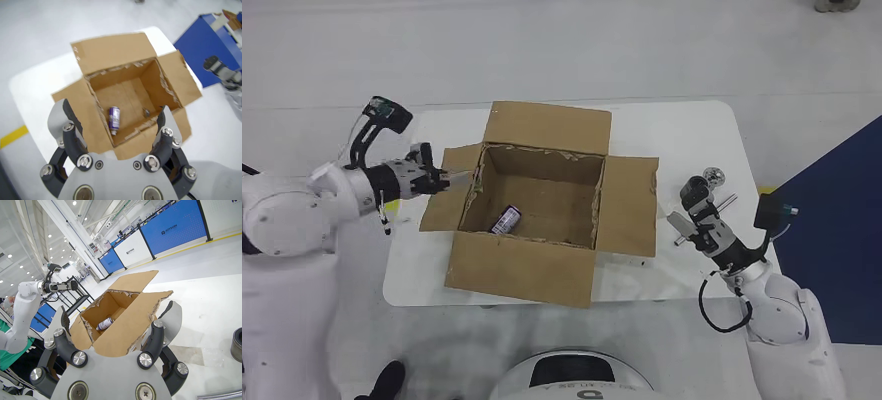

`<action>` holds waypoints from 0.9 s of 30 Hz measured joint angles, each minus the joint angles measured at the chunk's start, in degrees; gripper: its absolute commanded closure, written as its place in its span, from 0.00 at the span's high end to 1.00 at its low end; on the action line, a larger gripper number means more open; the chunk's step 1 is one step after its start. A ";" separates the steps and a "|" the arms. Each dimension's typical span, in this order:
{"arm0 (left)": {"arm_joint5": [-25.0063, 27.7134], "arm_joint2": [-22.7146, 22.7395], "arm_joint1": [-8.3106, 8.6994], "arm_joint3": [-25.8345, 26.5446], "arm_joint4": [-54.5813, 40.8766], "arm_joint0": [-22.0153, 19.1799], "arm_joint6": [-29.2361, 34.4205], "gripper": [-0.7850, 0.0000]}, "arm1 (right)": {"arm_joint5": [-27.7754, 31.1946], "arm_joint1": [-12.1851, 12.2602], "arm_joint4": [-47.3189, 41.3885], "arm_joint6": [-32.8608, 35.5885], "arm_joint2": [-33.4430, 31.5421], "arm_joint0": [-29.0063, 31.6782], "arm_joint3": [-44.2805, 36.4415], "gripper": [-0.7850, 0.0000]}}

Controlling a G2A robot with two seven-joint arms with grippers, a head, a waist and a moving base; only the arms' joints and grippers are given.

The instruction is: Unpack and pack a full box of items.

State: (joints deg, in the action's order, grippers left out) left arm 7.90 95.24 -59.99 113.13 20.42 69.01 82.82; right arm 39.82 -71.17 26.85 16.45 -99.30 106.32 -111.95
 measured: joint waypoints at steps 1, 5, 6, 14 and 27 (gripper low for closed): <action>-1.31 -2.13 0.24 -1.33 -0.94 -2.31 2.88 1.00 | 0.00 0.00 0.00 0.00 0.00 0.00 0.00 1.00; -5.42 -13.25 1.60 -6.03 4.16 -7.27 5.34 1.00 | 0.00 0.00 0.00 0.00 0.00 0.00 0.00 1.00; -6.81 -16.67 1.92 -7.10 6.70 -8.37 5.22 1.00 | 0.00 0.00 0.00 0.00 0.00 0.00 0.00 1.00; -14.00 -32.90 0.94 -13.08 15.01 -14.59 3.50 1.00 | 0.00 0.00 0.00 0.00 0.00 0.00 0.00 1.00; -18.39 -46.88 -2.26 -24.85 21.24 -19.88 -0.24 1.00 | 0.00 0.00 0.00 0.00 0.00 0.00 0.00 1.00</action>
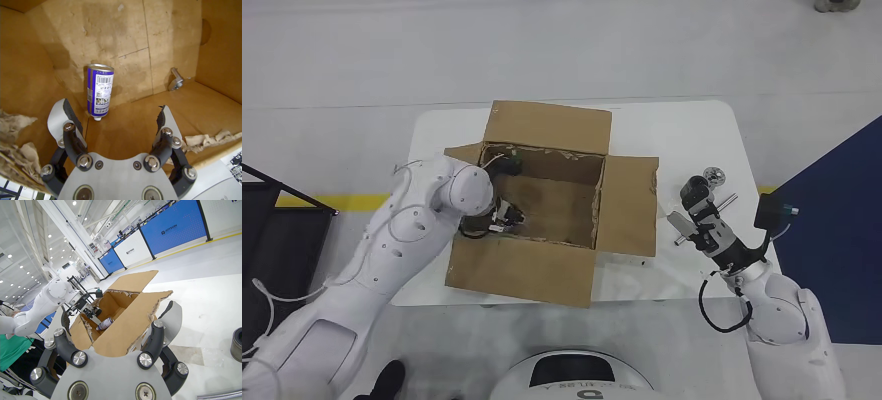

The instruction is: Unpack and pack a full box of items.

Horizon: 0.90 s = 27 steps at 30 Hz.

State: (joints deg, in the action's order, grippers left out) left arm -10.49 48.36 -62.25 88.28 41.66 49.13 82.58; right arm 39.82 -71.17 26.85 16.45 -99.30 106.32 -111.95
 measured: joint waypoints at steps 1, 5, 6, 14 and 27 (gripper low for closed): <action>-0.43 -0.59 -0.16 -0.50 0.82 -0.25 -0.20 1.00 | 0.00 0.00 0.00 0.00 0.00 0.00 0.00 1.00; -2.28 -3.55 -1.05 -2.42 4.08 -1.30 -0.89 1.00 | 0.00 0.00 0.00 0.00 0.00 0.00 0.00 1.00; -2.68 -4.40 -1.39 -2.99 4.46 -1.67 -1.00 1.00 | 0.00 0.00 0.00 0.00 0.00 0.00 0.00 1.00; -3.32 -7.98 -3.85 -8.77 2.24 -4.48 -3.69 1.00 | 0.00 0.00 0.00 0.00 0.00 0.00 0.00 1.00; -3.18 -11.79 -6.64 -14.46 2.28 -6.31 -6.41 0.79 | 0.00 0.00 0.00 0.00 0.00 0.00 0.00 1.00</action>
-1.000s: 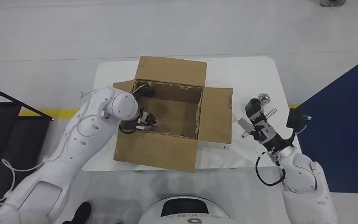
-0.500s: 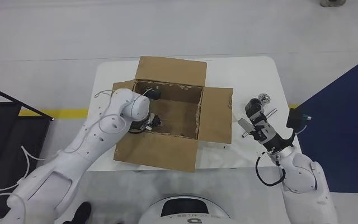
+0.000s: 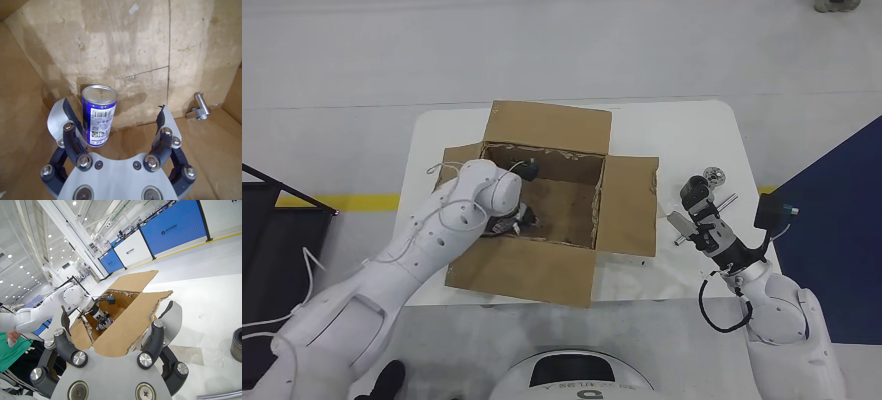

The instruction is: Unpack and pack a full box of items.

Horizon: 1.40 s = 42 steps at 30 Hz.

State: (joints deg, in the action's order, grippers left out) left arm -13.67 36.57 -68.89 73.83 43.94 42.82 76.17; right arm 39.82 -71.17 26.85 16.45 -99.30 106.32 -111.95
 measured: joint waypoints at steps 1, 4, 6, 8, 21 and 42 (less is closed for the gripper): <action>0.08 -0.12 -0.14 -0.41 -0.01 -0.01 -0.32 0.75 | 0.00 0.00 0.00 0.00 0.00 0.00 0.00 1.00; 0.29 -0.42 -0.55 -1.40 -0.15 0.02 -0.79 0.61 | 0.00 0.00 0.00 0.00 0.00 0.00 0.00 1.00; 0.39 -0.55 -0.82 -1.93 -0.29 -0.05 -0.93 0.46 | 0.00 0.00 0.00 0.00 0.00 0.00 0.00 1.00; 0.53 -0.62 -1.03 -2.30 -0.40 -0.13 -0.94 0.35 | 0.00 0.00 0.00 0.00 0.00 0.00 0.00 1.00; 2.77 7.66 1.04 6.50 -2.83 3.25 -2.98 0.00 | 0.00 0.00 0.00 0.00 0.00 0.00 0.00 1.00; 25.29 46.80 8.13 21.70 -46.59 27.28 -8.61 0.00 | 0.00 0.00 0.00 0.00 0.00 0.00 0.00 1.00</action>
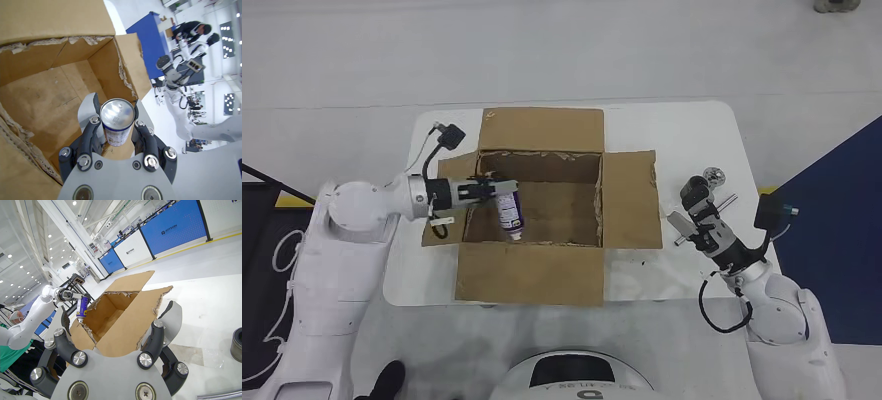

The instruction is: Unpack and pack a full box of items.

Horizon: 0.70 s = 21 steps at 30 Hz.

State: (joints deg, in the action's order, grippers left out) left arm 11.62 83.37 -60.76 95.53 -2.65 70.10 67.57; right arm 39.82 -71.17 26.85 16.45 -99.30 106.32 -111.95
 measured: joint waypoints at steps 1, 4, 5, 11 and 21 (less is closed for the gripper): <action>0.60 0.36 -0.01 -0.62 -1.77 0.04 -0.60 0.00 | 0.00 0.00 0.00 0.00 0.00 0.00 0.00 1.00; 2.11 1.01 -0.02 -2.52 -6.92 0.01 -1.28 0.00 | 0.00 0.00 0.00 0.00 0.00 0.00 0.00 1.00; 2.54 1.22 0.04 -3.04 -7.52 -0.14 -1.44 0.00 | 0.00 0.00 0.00 0.00 0.00 0.00 0.00 1.00; 3.34 1.63 0.24 -3.72 -5.84 -1.19 -5.32 0.00 | -0.86 0.11 0.66 1.88 1.15 -0.33 -0.51 1.00; 4.68 -1.37 0.03 -4.01 -8.26 -6.10 -6.90 0.00 | -10.53 -0.02 6.98 9.71 11.78 -6.39 -4.43 1.00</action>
State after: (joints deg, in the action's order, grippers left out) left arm 16.31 82.00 -60.73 91.51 -10.91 64.00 60.67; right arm 29.29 -71.18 33.83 26.16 -87.53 99.93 -116.39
